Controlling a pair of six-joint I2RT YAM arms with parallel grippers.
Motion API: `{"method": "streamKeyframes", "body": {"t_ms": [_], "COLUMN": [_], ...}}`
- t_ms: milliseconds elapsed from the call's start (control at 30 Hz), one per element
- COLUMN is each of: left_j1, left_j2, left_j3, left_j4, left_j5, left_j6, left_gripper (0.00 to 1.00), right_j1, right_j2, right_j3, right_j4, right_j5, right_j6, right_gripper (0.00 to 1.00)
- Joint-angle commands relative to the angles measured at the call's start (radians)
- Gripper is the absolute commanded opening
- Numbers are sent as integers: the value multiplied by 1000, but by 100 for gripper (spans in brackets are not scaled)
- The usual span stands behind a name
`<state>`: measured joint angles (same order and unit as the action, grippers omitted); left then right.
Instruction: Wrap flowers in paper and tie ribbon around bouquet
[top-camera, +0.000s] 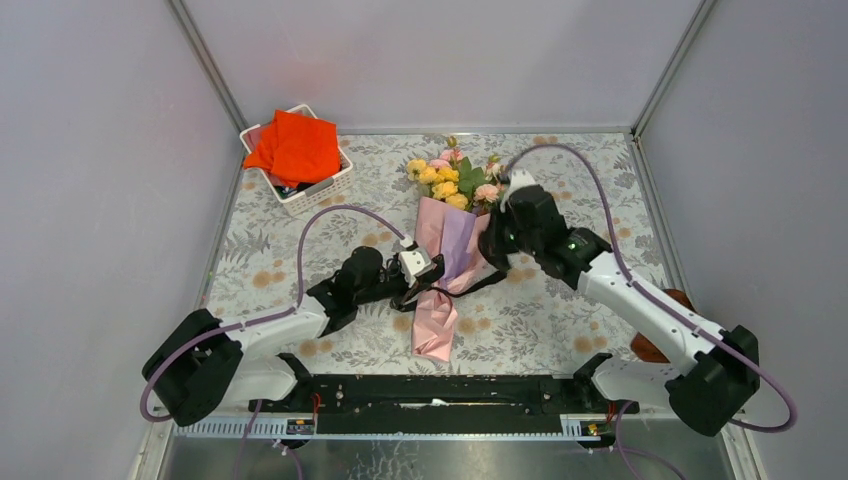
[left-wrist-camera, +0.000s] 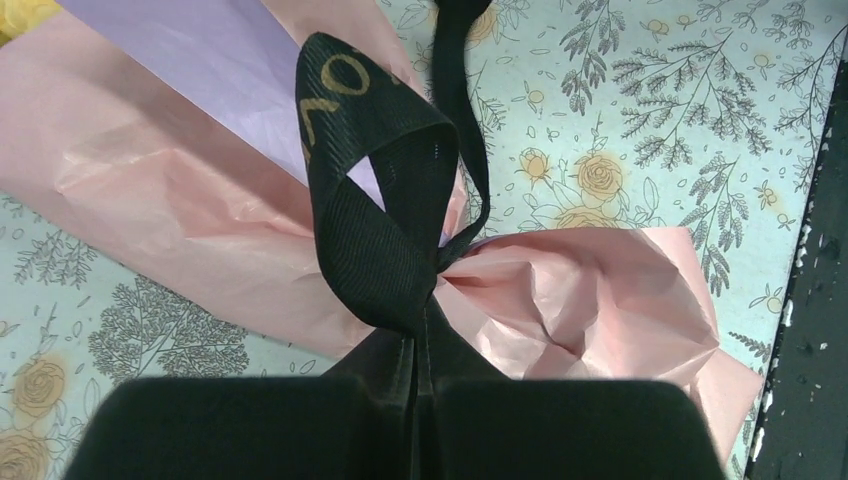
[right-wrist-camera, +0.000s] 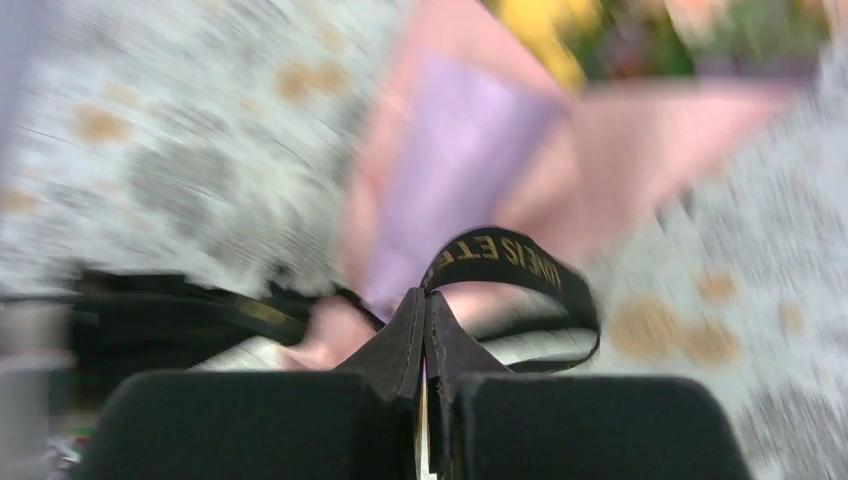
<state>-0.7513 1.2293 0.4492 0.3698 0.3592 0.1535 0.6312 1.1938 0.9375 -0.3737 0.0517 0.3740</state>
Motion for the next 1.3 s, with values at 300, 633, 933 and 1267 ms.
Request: {"method": "streamKeyframes", "body": {"t_ms": [300, 633, 933, 1267], "left_j1": [-6, -6, -6, -6], "left_j2": [-84, -109, -110, -85], "left_j3": [-50, -61, -68, -61], "left_j4": [69, 51, 76, 77], "left_j5": [10, 43, -3, -49], "left_j6": [89, 106, 57, 22], "left_gripper": [0, 0, 0, 0], "right_j1": [228, 170, 75, 157], "right_j2": [325, 518, 185, 16], "right_j3": [463, 581, 254, -154], "right_j4": [412, 302, 319, 593], "right_j5": [-110, -310, -239, -202], "right_j6": [64, 20, -82, 337], "right_gripper": [0, 47, 77, 94]}}
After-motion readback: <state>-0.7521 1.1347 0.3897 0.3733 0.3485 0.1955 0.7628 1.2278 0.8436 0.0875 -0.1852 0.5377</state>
